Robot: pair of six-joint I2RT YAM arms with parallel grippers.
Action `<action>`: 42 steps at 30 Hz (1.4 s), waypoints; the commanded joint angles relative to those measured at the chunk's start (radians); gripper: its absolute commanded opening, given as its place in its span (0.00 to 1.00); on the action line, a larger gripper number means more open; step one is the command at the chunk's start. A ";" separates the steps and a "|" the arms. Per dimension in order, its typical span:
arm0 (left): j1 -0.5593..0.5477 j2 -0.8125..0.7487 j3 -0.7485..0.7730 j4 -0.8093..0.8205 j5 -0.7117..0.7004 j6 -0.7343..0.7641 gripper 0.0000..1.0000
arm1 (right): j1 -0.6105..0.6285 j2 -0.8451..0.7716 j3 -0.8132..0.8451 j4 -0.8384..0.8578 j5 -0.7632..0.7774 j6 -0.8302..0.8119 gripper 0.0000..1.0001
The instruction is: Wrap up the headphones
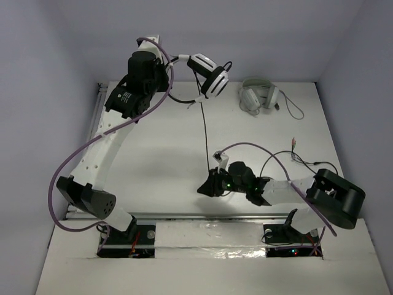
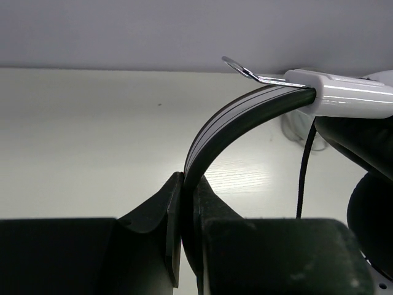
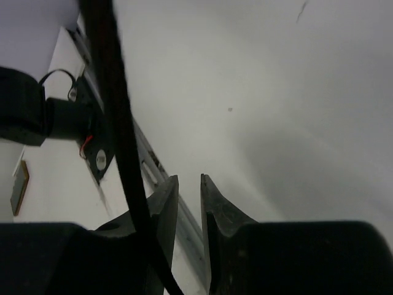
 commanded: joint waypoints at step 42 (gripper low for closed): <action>-0.397 -0.183 -0.754 0.048 -0.329 -0.022 0.00 | 0.167 -0.288 0.752 -0.997 0.830 -0.449 0.00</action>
